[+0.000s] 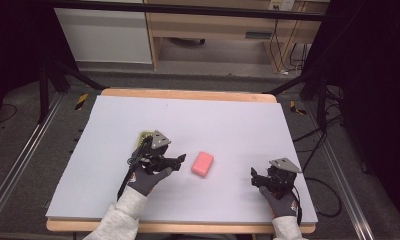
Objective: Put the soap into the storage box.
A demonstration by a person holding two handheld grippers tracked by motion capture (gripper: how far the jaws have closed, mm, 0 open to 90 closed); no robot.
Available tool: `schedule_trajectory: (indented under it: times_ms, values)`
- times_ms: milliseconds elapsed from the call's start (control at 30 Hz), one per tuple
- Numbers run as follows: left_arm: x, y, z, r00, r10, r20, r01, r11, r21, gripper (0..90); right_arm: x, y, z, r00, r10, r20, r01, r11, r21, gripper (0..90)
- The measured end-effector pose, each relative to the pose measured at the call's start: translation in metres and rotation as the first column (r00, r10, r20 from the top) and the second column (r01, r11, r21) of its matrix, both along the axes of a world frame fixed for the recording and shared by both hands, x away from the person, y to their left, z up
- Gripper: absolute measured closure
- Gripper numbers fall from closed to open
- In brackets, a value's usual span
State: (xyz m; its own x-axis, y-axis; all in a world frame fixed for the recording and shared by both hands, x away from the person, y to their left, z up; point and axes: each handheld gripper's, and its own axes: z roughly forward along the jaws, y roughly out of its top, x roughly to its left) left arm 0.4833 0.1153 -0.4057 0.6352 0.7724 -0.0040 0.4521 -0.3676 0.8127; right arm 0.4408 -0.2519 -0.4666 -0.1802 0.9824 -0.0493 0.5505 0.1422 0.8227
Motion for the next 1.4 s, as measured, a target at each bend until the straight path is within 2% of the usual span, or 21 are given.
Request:
schedule_trajectory:
  times_ms: [600,1400]
  values:
    - [0.006,-0.026,-0.007,0.9992,-0.031,-0.025,0.031,0.9995,0.012,25.1,0.000,0.000,0.000,1.0000,0.001,-0.002,-0.001,1.000,-0.005,6.2]
    - [0.014,-0.061,-0.020,0.9971,-0.057,-0.050,0.060,0.9964,0.059,24.6,0.000,0.000,0.000,1.0000,-0.004,-0.005,0.004,1.000,0.000,6.5]
